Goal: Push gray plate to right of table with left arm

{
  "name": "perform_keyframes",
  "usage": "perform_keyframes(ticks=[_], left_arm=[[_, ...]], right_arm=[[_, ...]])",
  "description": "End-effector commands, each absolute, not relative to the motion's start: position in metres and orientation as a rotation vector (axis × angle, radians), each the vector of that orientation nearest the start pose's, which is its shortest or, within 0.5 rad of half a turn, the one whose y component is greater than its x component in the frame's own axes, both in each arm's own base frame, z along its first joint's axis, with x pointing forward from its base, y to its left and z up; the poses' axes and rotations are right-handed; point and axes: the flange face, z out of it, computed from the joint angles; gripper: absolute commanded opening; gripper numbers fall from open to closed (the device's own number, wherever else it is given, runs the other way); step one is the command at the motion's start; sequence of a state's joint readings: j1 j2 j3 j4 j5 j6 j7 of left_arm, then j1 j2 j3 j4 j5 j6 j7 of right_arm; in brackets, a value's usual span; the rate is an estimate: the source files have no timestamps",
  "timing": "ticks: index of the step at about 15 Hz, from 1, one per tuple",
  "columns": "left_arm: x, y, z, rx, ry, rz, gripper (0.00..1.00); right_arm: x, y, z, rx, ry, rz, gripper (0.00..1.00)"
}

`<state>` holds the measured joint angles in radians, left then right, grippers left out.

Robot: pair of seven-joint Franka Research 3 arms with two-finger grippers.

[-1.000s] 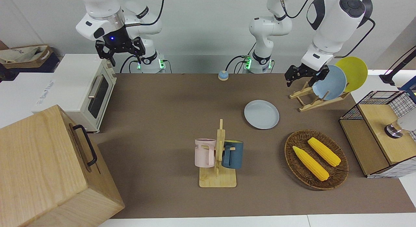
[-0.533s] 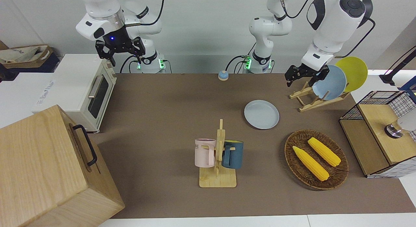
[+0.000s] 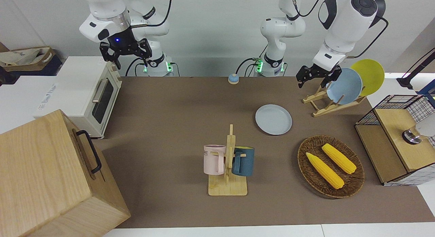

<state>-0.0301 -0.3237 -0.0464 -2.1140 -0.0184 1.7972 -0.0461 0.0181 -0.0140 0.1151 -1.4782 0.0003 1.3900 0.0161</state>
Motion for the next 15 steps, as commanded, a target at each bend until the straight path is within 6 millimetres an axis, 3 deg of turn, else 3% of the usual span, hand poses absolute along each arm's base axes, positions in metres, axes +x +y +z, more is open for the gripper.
perform_keyframes(ticks=[1,8,15], left_arm=[[0.409,-0.032,0.511,-3.143,0.001,-0.067,1.0],[0.413,-0.044,0.426,-3.141,-0.095,-0.23,1.0],[0.447,-0.048,0.358,-3.145,-0.094,-0.293,1.0]], right_arm=[[0.524,0.07,0.664,-3.138,-0.16,0.123,0.983],[0.524,0.069,0.664,-3.139,-0.158,0.123,0.983],[0.524,0.069,0.664,-3.138,-0.158,0.123,0.983]])
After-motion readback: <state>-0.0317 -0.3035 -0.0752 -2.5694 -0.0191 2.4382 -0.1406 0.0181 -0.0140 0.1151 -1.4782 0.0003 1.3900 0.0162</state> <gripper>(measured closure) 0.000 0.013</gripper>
